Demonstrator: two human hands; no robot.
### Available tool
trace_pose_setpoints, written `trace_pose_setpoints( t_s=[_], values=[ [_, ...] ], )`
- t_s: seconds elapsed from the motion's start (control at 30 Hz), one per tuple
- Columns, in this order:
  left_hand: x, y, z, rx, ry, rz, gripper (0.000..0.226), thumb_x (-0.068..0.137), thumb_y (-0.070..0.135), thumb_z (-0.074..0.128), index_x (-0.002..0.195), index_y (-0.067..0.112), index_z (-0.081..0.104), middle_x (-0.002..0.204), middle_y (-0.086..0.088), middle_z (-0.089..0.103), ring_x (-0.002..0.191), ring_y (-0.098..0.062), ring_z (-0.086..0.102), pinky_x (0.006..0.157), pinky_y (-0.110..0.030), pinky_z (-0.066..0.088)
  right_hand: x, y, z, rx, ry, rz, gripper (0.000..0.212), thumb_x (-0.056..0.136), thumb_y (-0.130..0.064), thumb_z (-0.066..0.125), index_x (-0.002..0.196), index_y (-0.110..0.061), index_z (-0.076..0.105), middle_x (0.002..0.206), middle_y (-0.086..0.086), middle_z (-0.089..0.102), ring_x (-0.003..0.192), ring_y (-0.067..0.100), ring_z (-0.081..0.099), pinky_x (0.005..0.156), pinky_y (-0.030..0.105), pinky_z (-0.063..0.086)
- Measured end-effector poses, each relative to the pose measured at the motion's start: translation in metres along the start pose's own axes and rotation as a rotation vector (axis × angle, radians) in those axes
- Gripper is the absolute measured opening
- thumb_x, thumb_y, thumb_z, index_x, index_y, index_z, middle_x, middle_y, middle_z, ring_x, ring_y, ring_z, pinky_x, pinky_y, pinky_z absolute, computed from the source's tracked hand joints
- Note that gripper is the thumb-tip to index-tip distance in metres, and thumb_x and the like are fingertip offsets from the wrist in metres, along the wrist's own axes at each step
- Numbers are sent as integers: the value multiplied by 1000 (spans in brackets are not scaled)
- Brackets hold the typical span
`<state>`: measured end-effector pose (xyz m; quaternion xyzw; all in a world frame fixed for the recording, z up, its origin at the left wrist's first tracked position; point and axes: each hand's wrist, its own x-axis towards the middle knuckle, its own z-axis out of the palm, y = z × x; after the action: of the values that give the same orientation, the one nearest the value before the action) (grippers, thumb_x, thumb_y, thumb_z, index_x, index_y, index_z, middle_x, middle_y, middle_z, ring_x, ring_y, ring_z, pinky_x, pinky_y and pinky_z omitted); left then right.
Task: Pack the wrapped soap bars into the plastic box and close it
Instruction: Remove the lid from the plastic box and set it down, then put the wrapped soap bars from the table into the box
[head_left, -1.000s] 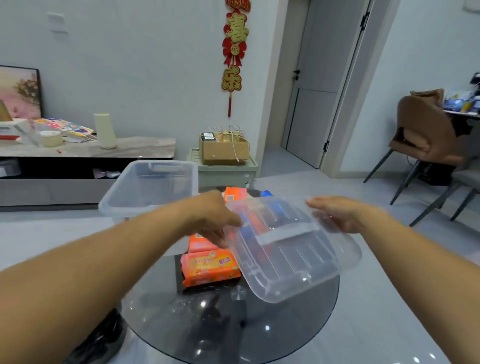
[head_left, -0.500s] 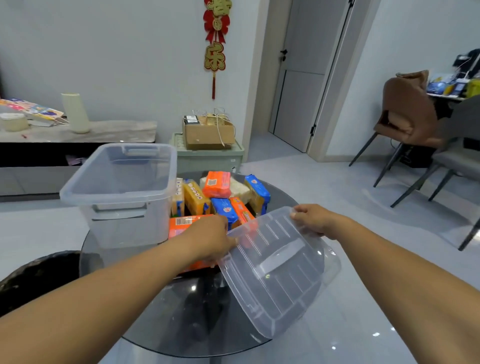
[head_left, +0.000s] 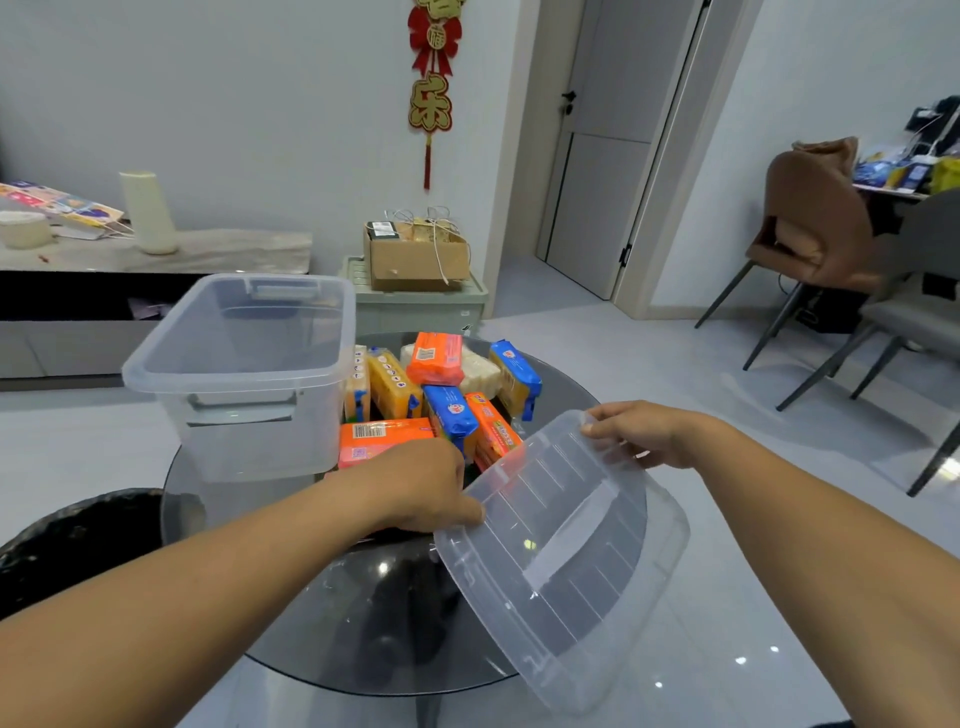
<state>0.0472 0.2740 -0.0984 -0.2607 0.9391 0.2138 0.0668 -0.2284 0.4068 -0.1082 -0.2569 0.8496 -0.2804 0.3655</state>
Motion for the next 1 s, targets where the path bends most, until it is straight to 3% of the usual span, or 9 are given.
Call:
trace_pose_setpoints(
  t_s=[0.17, 0.27, 0.4, 0.47, 0.53, 0.67, 0.8, 0.9, 1.0],
  values=[
    [1, 3, 4, -9, -87, 8, 43, 72, 51, 69, 86, 11, 69, 77, -1, 62, 69, -15, 53, 61, -29, 43, 4, -14, 4, -57, 44, 31, 30, 90, -32, 61, 119, -31, 69, 104, 3, 67, 84, 20, 62, 74, 32, 49],
    [1, 3, 3, -102, -96, 17, 46, 64, 52, 70, 83, 11, 69, 72, 0, 59, 67, -15, 53, 61, -30, 43, 5, -18, -3, -58, 100, 41, 33, 79, -28, 60, 108, -18, 73, 95, 3, 65, 75, 20, 58, 68, 29, 46],
    [7, 4, -2, -44, -140, -17, 47, 66, 52, 66, 88, 12, 75, 83, -6, 69, 72, -15, 57, 66, -30, 48, 3, -12, -10, -156, 68, 199, 16, 77, -23, 62, 90, -15, 66, 89, 3, 64, 69, 21, 59, 71, 29, 48],
    [12, 3, 0, 8, -133, -41, 42, 68, 48, 65, 89, 13, 75, 86, -5, 71, 73, -15, 58, 67, -30, 49, 7, -8, -5, -180, 76, 237, 15, 81, -22, 62, 92, -14, 66, 93, 5, 66, 73, 23, 62, 74, 31, 50],
    [15, 4, 3, 57, -107, -42, 33, 72, 42, 64, 82, 12, 72, 76, -4, 66, 69, -16, 57, 62, -29, 46, 15, -7, 5, -185, 101, 236, 20, 85, -24, 61, 101, -12, 66, 101, 7, 68, 77, 24, 64, 74, 32, 51],
    [13, 10, 16, 240, 25, -3, 29, 82, 31, 60, 60, 16, 49, 62, 2, 49, 64, -18, 51, 59, -30, 42, 29, -10, 23, -149, 212, 144, 34, 89, -22, 61, 120, -7, 66, 117, 8, 69, 84, 25, 61, 72, 30, 48],
    [17, 7, 33, 348, 254, 74, 12, 87, 23, 57, 92, 13, 62, 98, -6, 61, 89, -26, 61, 64, -32, 40, 37, -14, 43, -137, 304, -91, 38, 95, -17, 61, 133, -14, 65, 130, 6, 64, 118, 27, 60, 104, 36, 47],
    [28, -6, 45, 411, 312, 371, 30, 87, 12, 57, 116, 19, 62, 113, -3, 57, 102, -24, 56, 74, -32, 46, 43, -12, 60, -81, 359, -147, 37, 94, -23, 65, 131, -25, 67, 129, 3, 66, 118, 24, 62, 106, 38, 47],
    [33, -15, 53, 421, 190, 683, 37, 91, 16, 50, 127, 20, 57, 133, -2, 52, 122, -23, 49, 101, -37, 43, 54, -8, 75, -66, 432, -175, 31, 90, -31, 68, 120, -34, 72, 121, -4, 71, 116, 22, 64, 106, 46, 47]
  ],
)
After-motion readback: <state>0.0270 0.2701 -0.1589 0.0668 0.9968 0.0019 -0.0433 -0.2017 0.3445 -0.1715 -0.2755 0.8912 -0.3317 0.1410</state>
